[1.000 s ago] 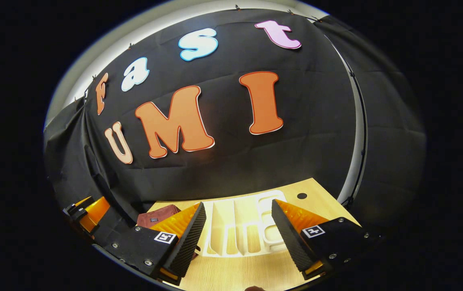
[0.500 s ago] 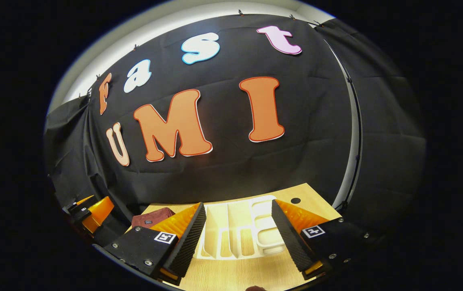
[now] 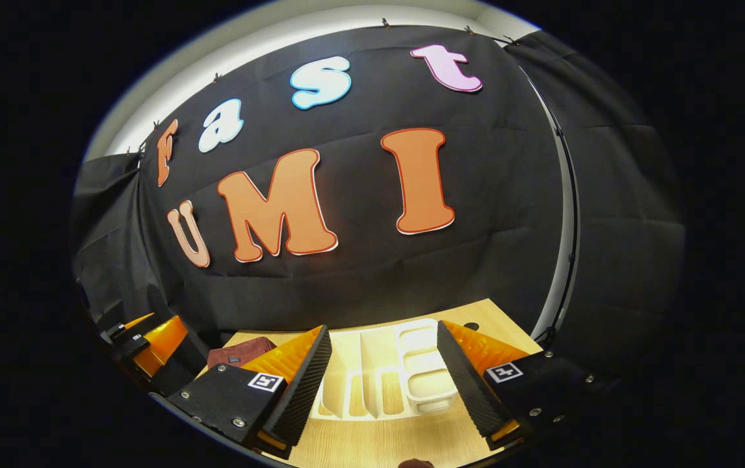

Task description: Open the schoolbag, grab two books from the bookshelf and put them into the schoolbag.

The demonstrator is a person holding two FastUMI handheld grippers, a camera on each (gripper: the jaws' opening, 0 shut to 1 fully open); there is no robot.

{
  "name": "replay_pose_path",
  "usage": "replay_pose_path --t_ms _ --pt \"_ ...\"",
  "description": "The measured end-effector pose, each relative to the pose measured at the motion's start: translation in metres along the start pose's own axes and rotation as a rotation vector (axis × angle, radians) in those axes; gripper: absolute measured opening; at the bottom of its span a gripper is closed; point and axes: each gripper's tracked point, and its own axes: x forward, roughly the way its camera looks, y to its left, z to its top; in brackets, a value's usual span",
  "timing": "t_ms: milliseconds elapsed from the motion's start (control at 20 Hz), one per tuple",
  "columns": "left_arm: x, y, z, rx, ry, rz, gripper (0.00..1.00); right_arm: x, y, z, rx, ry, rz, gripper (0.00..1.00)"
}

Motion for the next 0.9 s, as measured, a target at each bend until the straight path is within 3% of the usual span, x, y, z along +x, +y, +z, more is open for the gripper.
replay_pose_path --t_ms 50,600,650,700,900 --pt "-0.001 -0.003 -0.001 -0.001 0.001 -0.001 0.96 0.0 -0.001 0.002 -0.003 -0.003 -0.002 0.97" --pt "-0.009 -0.014 -0.001 -0.007 -0.008 -0.015 0.96 -0.011 -0.008 0.002 -0.017 -0.021 -0.012 0.97" --pt "-0.009 -0.015 -0.001 -0.004 -0.009 -0.015 1.0 -0.013 -0.009 0.002 -0.017 -0.02 -0.013 0.97" --pt "-0.009 -0.013 0.0 -0.002 -0.011 -0.013 0.96 -0.014 -0.011 0.001 -0.014 -0.021 -0.014 0.97" --pt "-0.014 -0.014 0.001 -0.004 -0.015 -0.005 0.96 -0.016 -0.011 -0.002 -0.004 -0.018 -0.013 1.0"
